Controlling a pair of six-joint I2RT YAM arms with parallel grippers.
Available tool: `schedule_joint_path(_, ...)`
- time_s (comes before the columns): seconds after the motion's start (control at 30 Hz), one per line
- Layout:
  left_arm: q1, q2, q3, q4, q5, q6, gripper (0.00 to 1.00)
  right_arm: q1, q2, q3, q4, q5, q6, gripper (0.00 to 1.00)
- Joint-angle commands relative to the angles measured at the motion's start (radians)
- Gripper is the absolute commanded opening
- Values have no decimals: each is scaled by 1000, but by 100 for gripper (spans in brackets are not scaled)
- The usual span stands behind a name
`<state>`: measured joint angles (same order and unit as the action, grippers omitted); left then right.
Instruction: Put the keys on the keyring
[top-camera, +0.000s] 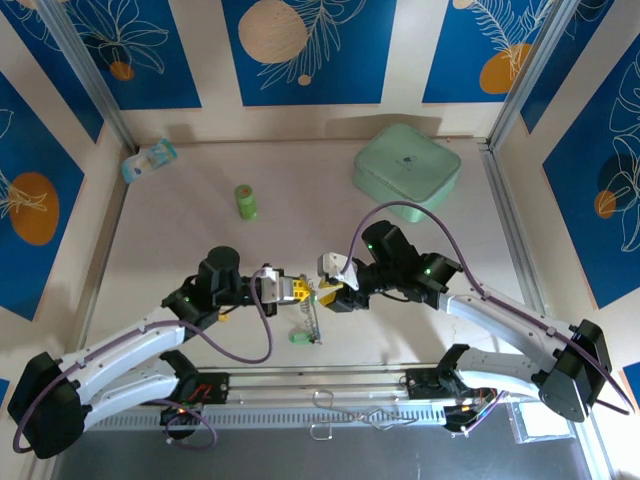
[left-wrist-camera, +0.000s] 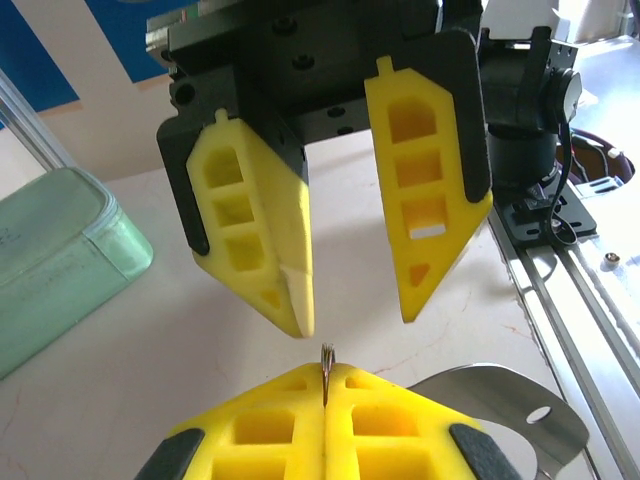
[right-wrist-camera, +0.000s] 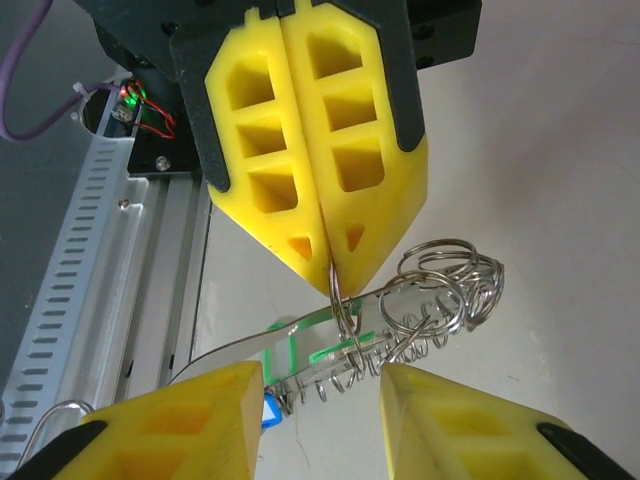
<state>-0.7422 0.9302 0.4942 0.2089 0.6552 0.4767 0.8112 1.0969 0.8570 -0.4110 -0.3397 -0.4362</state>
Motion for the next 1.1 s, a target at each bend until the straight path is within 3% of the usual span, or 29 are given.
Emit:
schedule_joint_path(0.0, -3, -18, -13, 96, 49, -19, 0, 6, 0, -9, 53, -40, 35, 36)
schedule_joint_path(0.27, -2, -11, -25, 141, 75, -45, 0, 20, 7, -9, 93, -14, 37, 31)
schedule_joint_path(0.43, -2, -11, -31, 186, 78, -69, 0, 28, 4, -6, 118, -16, 30, 18)
schedule_joint_path(0.57, -3, -11, -30, 190, 80, -78, 0, 31, 8, 12, 113, -14, 21, 0)
schedule_joint_path(0.6, -3, -14, -25, 173, 72, -74, 0, 31, 8, 17, 106, -10, 17, 0)
schedule_joint_path(0.7, -3, -24, 13, 59, 17, -32, 30, 34, 6, 43, 52, 24, -20, 0)
schedule_joint_path(0.87, -3, -23, 99, -183, -12, 98, 22, 56, 60, 150, -154, 108, -135, 0)
schedule_joint_path(1.07, -3, 3, 136, -241, -18, 128, 21, 89, 118, 231, -247, 146, -194, 0)
